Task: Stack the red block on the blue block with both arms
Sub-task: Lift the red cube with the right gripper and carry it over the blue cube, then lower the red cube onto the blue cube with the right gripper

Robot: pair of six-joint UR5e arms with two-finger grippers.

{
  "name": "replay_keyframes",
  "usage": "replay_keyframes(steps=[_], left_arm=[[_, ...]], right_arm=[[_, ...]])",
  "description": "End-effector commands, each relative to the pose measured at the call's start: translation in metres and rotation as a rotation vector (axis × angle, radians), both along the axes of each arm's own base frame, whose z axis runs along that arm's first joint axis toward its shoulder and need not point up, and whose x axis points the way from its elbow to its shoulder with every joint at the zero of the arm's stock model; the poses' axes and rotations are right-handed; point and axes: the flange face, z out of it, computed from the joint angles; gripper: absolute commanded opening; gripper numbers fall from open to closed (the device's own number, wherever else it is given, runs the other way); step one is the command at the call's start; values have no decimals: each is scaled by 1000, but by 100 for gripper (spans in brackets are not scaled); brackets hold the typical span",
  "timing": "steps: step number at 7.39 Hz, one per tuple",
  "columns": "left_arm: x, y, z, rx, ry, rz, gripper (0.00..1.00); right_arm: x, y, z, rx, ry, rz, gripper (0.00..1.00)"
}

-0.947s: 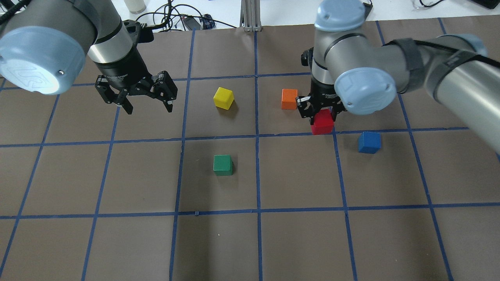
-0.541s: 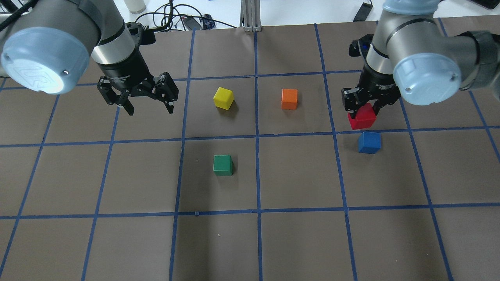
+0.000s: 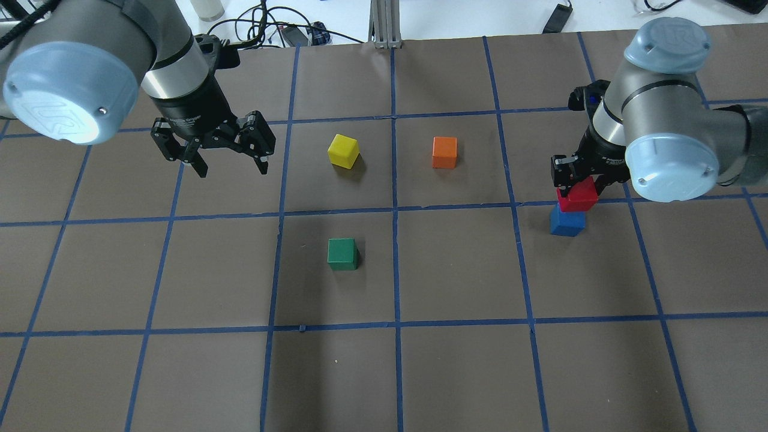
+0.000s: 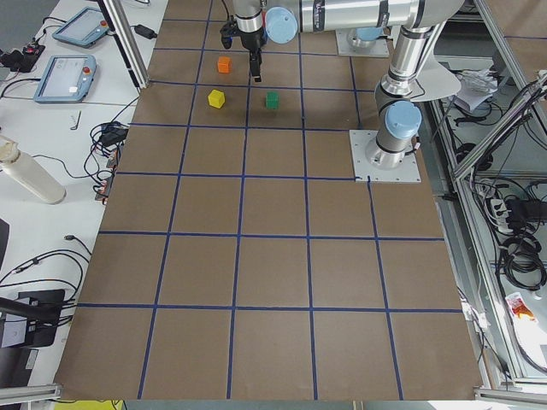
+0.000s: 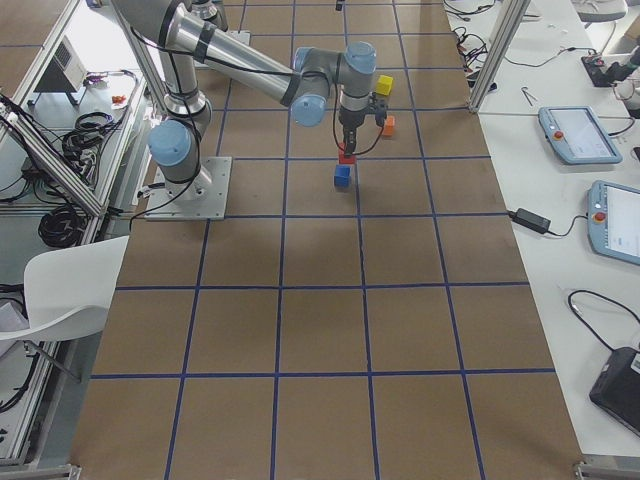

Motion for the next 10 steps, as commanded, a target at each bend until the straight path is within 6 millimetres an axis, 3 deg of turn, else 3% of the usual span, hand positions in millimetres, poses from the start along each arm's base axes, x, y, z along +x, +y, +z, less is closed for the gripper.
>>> replay_keyframes(steps=[1,3,10], left_arm=[[0,0,-1,1,1,0,100],[0,-1,-1,3,1,0,100],[-1,-1,-2,3,2,-1,100]], right_arm=[[-10,2,-5,-6,2,-32,17],[-10,12,-20,28,-2,-45,17],[-10,10,-25,25,-3,-43,20]])
